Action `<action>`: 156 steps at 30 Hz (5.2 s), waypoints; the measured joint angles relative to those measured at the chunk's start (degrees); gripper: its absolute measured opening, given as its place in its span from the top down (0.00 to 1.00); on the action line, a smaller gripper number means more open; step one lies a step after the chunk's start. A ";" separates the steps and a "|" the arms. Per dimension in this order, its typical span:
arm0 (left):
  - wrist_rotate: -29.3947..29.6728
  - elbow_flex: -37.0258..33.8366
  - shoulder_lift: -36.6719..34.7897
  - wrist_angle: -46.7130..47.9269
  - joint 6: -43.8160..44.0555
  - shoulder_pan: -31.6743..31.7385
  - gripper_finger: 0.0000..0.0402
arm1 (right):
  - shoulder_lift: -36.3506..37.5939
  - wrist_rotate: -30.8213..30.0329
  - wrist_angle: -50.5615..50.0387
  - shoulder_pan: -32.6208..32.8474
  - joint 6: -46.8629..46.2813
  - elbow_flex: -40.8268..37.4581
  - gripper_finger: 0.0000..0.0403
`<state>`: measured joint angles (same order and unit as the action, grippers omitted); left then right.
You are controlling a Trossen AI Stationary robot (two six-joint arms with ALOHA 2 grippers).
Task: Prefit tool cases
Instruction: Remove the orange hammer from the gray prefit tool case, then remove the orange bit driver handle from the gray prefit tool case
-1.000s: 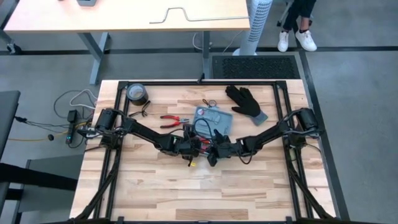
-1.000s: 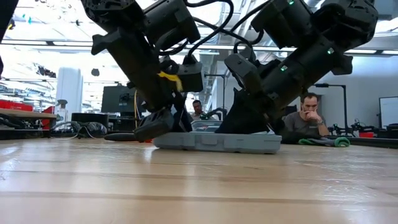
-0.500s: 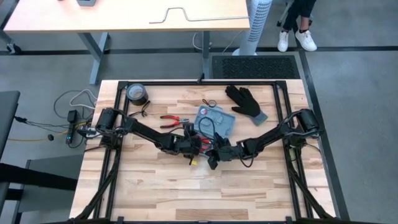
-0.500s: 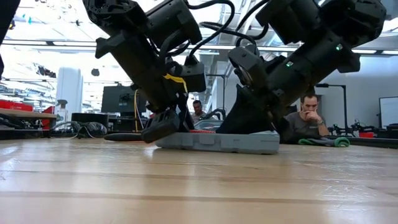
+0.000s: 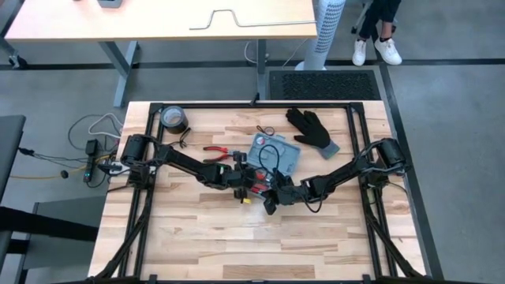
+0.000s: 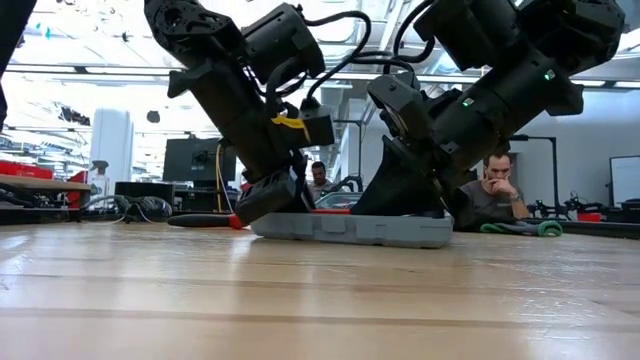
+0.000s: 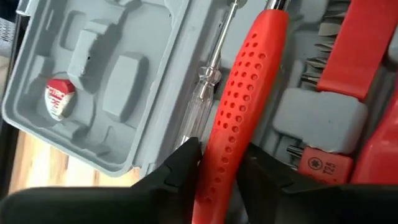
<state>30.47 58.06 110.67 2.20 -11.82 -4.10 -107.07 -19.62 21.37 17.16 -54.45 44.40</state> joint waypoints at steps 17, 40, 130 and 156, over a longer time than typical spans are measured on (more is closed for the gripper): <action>-3.41 0.90 -1.78 5.47 5.05 -0.81 0.81 | 0.10 0.01 2.90 1.41 -1.22 -0.14 0.97; -7.73 2.43 -9.61 7.52 19.90 -4.86 0.90 | 13.37 -14.95 -4.41 13.17 -1.57 -0.07 0.96; -18.50 -19.79 -20.50 5.77 20.38 31.46 1.00 | 21.86 -14.84 -24.29 6.00 -2.06 -1.55 0.96; -18.61 -20.05 -35.31 3.14 34.52 6.47 1.00 | 21.88 0.99 -19.35 -0.44 7.75 -1.55 0.96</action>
<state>11.86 38.01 75.36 5.34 22.71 2.38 -85.19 -18.63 2.02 16.73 -46.70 42.85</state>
